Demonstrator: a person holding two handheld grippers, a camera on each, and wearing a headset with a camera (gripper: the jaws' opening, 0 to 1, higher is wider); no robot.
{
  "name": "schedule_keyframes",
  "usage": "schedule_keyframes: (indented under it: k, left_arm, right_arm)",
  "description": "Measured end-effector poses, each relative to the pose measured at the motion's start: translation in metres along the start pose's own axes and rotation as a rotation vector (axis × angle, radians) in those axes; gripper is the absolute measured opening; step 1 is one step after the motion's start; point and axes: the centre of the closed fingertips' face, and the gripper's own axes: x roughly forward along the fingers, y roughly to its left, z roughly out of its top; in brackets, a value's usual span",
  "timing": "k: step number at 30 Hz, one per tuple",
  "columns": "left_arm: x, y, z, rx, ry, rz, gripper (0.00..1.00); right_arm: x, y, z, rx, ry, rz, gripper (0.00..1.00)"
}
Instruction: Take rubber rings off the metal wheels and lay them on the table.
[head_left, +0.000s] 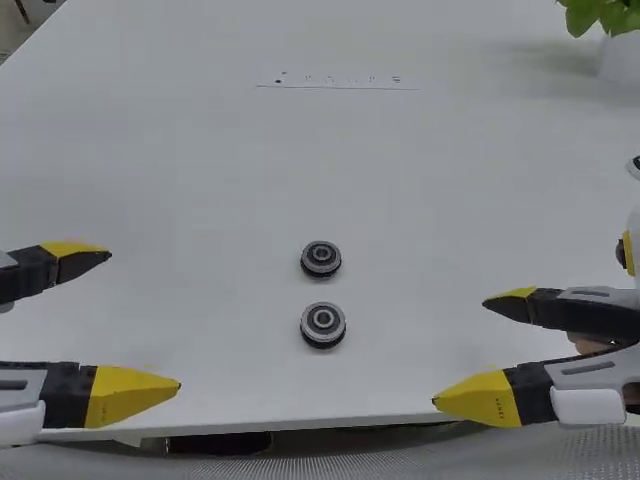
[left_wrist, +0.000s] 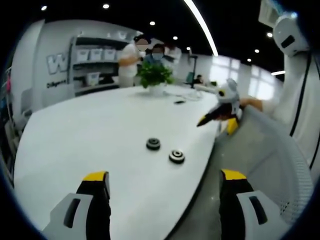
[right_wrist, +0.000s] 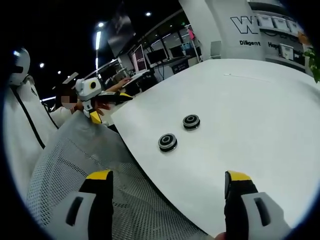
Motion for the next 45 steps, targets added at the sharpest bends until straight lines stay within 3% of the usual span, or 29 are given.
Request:
schedule_keyframes:
  k: [4,13,23,35,42,45]
  left_arm:
    - [0.001,-0.002,0.006,0.002,-0.014,-0.009,0.92]
    - [0.004,-0.011,0.014,0.04,0.0,-0.026,0.91]
    - [0.01,-0.015,0.042,0.103,-0.016,-0.04,0.9]
    - [0.035,-0.019,0.086,0.204,-0.049,-0.086,0.89]
    - [0.058,-0.022,0.103,0.236,-0.071,-0.13,0.87]
    - [0.069,-0.028,0.104,0.237,-0.085,-0.162,0.84]
  right_arm:
    - [-0.001,0.0,0.0,0.002,-0.001,0.002,0.89]
    - [0.002,-0.001,0.01,-0.021,0.002,0.018,0.88]
    - [0.007,0.005,0.029,-0.08,0.004,0.041,0.87]
    - [0.011,0.012,0.066,-0.188,-0.003,0.069,0.87]
    - [0.022,0.014,0.094,-0.251,-0.03,0.094,0.85]
    - [0.029,0.013,0.097,-0.26,-0.036,0.104,0.83]
